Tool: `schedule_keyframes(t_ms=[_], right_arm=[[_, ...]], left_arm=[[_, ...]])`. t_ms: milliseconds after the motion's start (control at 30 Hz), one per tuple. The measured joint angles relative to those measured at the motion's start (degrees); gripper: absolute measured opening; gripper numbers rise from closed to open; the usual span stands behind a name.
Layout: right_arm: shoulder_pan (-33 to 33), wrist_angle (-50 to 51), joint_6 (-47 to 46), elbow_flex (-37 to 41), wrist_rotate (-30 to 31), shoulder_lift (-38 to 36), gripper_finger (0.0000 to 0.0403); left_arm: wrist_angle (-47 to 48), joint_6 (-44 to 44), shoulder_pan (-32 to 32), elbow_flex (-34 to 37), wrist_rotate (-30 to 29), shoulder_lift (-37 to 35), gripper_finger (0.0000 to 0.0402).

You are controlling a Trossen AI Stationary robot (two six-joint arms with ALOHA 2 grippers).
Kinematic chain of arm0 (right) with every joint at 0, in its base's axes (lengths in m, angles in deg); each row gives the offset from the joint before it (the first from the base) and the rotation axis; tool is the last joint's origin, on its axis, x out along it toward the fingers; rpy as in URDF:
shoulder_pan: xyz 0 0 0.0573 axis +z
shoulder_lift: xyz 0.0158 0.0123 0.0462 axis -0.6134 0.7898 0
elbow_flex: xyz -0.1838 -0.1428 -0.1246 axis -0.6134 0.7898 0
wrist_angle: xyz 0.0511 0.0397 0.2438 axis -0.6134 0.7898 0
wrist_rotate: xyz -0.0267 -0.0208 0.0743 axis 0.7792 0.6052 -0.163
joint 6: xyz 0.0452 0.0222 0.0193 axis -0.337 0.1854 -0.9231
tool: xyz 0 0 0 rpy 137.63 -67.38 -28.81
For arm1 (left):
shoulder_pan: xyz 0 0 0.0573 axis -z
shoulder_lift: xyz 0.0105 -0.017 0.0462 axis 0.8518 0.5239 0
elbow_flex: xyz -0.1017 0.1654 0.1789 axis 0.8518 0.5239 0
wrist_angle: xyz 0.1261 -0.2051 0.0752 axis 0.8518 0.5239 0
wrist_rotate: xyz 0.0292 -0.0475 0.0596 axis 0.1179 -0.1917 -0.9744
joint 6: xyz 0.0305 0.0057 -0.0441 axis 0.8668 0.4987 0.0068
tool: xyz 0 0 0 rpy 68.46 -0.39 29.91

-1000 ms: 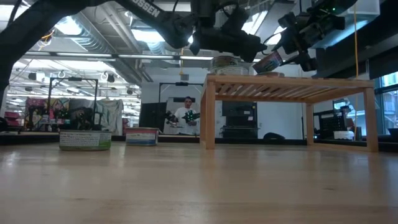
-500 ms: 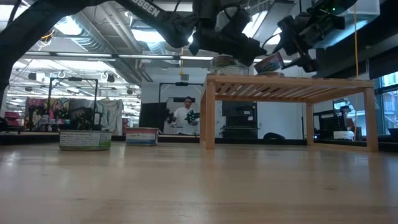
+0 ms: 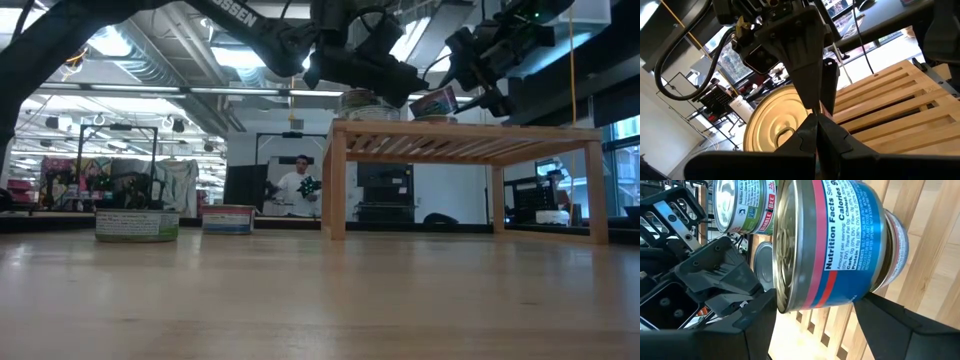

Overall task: Stack canned seafood by type on shelf
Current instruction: Stack the blue pink tuna can on top of the blue pink tuna can on the shelf

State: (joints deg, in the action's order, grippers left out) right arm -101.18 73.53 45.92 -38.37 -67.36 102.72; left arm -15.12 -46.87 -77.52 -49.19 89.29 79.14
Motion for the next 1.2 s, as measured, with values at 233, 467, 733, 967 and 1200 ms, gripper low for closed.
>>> schedule_keyframes(t_ms=[233, 467, 733, 967, 1200], right_arm=[[0.0, 4.0, 0.0, 0.0, -3.8, 0.0, 0.0261], [0.0, 2.6, 0.0, 0.0, -2.2, 0.0, 0.0262], [0.0, 0.2, -1.6, 0.0, -2.8, 0.0, 0.0262], [0.0, 0.0, -4.7, 0.0, -3.5, 0.0, 0.0262], [0.0, 2.5, -9.1, 0.0, -6.1, 0.0, 0.0262]], left_arm=[[0.0, -0.2, 0.8, 0.0, 0.0, 0.0, 0.0000], [-0.1, 0.0, 1.6, 0.0, 0.0, 0.0, 0.0000], [-0.5, 0.0, 1.6, 0.0, 0.0, 0.0, 0.0000], [-1.4, 0.0, 1.6, 0.0, -0.2, 0.0, 0.0000], [-1.4, 0.0, 1.4, 0.0, -0.5, 0.0, 0.0000]])
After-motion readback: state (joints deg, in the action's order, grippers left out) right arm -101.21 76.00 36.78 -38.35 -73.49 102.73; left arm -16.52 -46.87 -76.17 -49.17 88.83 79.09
